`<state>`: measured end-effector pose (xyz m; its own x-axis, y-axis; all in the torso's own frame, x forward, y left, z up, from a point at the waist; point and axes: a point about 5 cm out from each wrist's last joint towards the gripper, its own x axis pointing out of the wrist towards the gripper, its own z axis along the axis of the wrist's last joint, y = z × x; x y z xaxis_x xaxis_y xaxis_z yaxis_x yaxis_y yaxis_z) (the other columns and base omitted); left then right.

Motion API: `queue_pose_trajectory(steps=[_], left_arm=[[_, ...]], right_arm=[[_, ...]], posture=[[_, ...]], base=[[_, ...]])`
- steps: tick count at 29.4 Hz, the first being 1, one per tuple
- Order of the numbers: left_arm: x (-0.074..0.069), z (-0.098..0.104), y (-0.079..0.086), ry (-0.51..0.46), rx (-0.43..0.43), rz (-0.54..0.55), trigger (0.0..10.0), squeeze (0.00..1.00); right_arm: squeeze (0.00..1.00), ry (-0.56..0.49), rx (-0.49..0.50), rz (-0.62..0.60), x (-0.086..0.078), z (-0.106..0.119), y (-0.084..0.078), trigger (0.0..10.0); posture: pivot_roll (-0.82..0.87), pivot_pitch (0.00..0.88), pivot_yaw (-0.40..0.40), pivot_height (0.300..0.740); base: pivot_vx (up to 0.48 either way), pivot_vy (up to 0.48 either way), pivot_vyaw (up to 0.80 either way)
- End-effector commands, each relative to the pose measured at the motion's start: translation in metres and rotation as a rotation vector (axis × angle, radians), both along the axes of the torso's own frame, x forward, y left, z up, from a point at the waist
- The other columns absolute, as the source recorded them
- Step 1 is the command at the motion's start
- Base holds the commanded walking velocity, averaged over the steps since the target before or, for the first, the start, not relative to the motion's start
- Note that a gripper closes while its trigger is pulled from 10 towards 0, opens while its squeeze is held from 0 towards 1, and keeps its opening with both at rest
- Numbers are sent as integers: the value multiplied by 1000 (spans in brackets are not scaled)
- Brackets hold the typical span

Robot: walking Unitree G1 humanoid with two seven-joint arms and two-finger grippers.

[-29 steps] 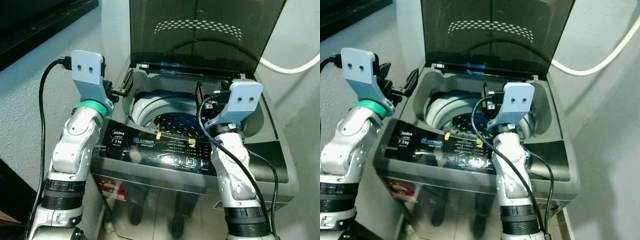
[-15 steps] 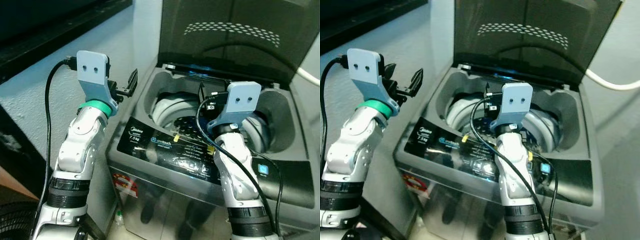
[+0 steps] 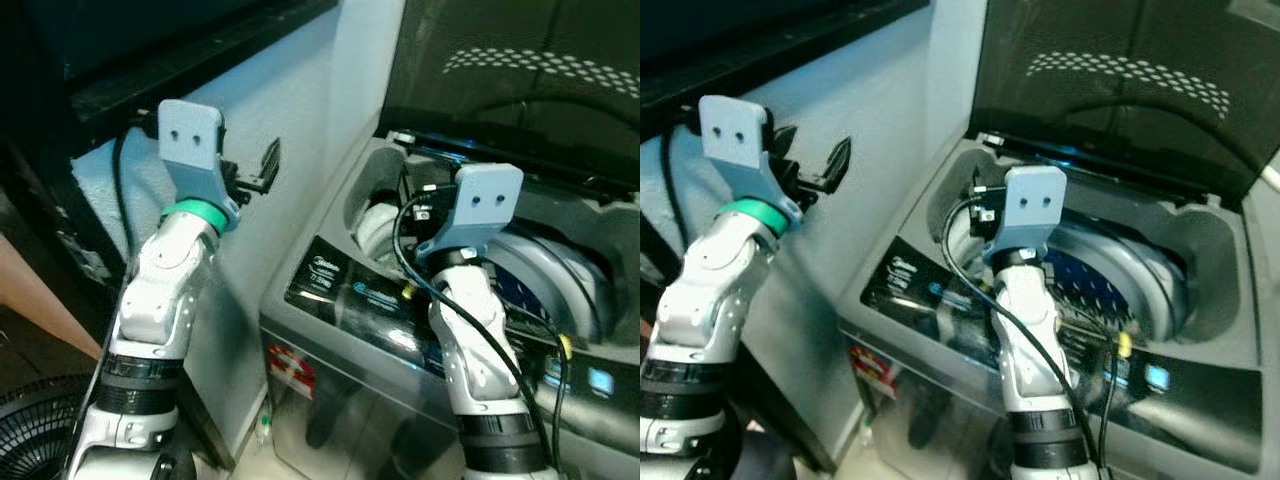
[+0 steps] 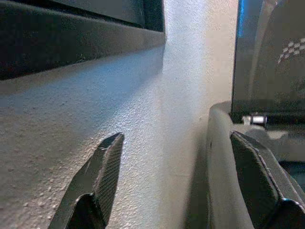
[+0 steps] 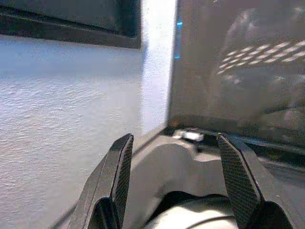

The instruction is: Clothes washing

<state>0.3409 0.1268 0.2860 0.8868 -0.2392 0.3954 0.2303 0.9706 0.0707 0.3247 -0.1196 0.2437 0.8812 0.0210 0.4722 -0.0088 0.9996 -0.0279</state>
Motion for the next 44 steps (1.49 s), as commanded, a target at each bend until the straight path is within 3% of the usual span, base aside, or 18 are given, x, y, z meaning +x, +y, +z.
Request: queue_pose_trajectory(steps=[1, 12, 29, 44], left_arm=[[3, -6, 13, 30, -24, 48, 10000, 0], [3, -7, 11, 32, -26, 40, 10000, 0], [5, -9, 10, 45, -17, 42, 10000, 0], [5, -9, 8, 40, -24, 35, 10000, 0]], right_arm=[[0, 19, 3, -5, 0, -5, -1, 10000], [0, 21, 5, -15, 0, -6, -3, 10000], [0, 16, 17, 3, -2, -6, 0, 10000], [0, 16, 7, 18, -2, -6, 2, 10000]], posture=[[82, 0, 42, 740], [75, 0, 46, 740], [73, 0, 48, 740], [71, 0, 45, 740]], base=[[0, 0, 794], [0, 0, 791], [0, 0, 0], [-361, 0, 0]])
